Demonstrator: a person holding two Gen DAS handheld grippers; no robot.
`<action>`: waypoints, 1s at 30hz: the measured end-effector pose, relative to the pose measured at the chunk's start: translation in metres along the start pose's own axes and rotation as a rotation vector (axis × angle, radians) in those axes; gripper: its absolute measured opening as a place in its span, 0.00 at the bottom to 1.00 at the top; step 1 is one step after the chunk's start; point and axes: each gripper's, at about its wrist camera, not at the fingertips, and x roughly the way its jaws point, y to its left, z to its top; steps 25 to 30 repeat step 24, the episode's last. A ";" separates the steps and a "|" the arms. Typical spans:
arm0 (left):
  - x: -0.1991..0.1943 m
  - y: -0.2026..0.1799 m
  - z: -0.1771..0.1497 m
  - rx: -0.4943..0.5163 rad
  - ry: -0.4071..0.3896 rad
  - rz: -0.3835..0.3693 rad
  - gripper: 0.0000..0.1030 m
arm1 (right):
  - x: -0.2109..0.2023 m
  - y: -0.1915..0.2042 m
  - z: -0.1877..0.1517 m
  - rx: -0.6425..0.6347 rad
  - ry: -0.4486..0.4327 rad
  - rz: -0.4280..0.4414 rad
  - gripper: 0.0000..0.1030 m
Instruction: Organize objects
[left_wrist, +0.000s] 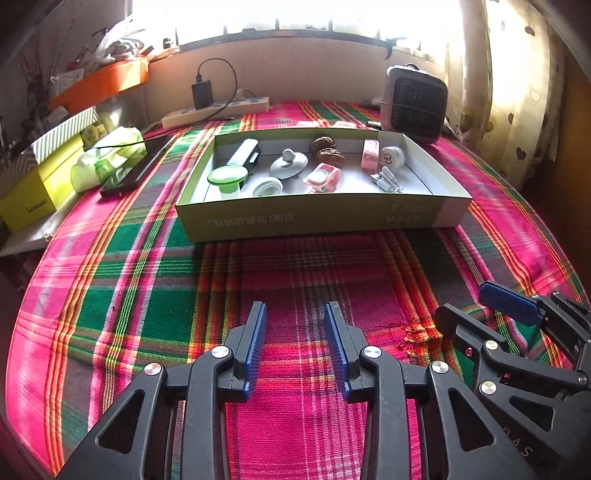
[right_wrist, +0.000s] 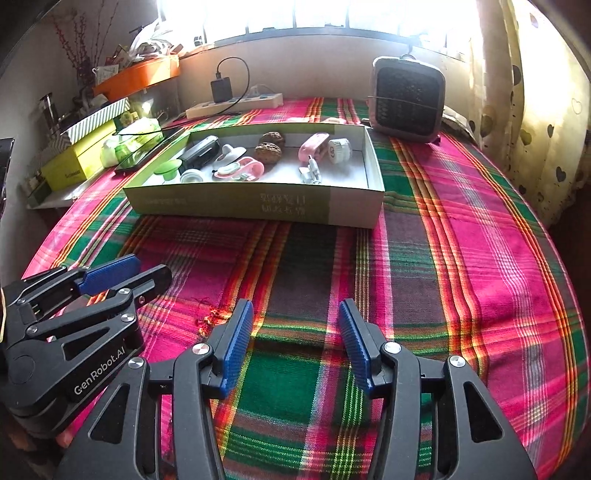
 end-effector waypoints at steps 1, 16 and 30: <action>0.000 -0.001 -0.001 0.002 -0.005 0.003 0.30 | 0.000 0.001 -0.001 -0.006 -0.003 -0.005 0.50; -0.001 0.000 -0.001 0.004 -0.013 0.009 0.30 | 0.001 0.004 -0.002 -0.012 -0.014 -0.012 0.54; -0.001 0.000 -0.001 0.005 -0.012 0.009 0.30 | 0.001 0.005 -0.002 -0.011 -0.016 -0.012 0.54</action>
